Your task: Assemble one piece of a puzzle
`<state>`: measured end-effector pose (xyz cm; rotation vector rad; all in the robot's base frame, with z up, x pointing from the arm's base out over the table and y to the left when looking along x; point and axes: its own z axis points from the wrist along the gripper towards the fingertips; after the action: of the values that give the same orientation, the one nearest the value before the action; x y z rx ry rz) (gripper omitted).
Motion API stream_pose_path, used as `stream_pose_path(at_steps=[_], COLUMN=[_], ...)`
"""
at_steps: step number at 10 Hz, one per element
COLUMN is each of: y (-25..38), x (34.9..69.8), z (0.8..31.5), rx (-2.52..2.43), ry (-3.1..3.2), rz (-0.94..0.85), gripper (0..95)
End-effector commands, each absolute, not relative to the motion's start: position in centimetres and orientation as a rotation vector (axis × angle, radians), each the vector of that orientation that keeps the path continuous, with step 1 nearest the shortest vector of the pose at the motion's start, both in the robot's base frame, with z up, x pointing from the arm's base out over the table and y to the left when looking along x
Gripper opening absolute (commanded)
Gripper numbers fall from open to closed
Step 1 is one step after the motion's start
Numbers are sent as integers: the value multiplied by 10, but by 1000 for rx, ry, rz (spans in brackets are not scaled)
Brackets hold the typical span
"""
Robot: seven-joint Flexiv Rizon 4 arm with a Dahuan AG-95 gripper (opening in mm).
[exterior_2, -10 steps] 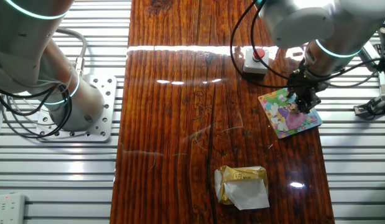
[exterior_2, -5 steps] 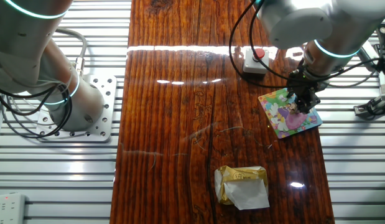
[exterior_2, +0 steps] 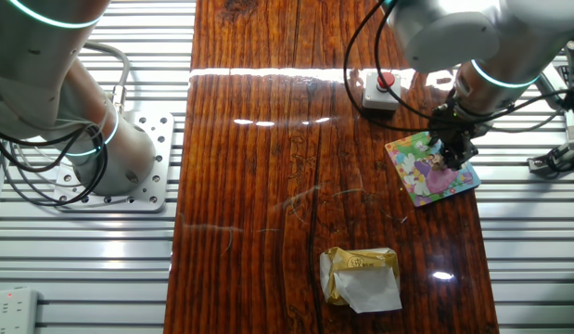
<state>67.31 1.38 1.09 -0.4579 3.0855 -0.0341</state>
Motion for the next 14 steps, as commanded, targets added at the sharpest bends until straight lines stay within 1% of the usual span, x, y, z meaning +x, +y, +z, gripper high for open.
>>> stream_pose_path(at_steps=[1, 3, 4, 10, 14], y=[13, 13, 13, 14, 12], x=[672, 672, 672, 671, 672], z=[11, 11, 11, 12, 27], rx=[-447, -449, -449, -455, -449], ry=[3085, 3079, 3082, 3087, 3107], rz=[-15, -23, -30, -28, -24], gripper=[380, 380, 570, 570, 570])
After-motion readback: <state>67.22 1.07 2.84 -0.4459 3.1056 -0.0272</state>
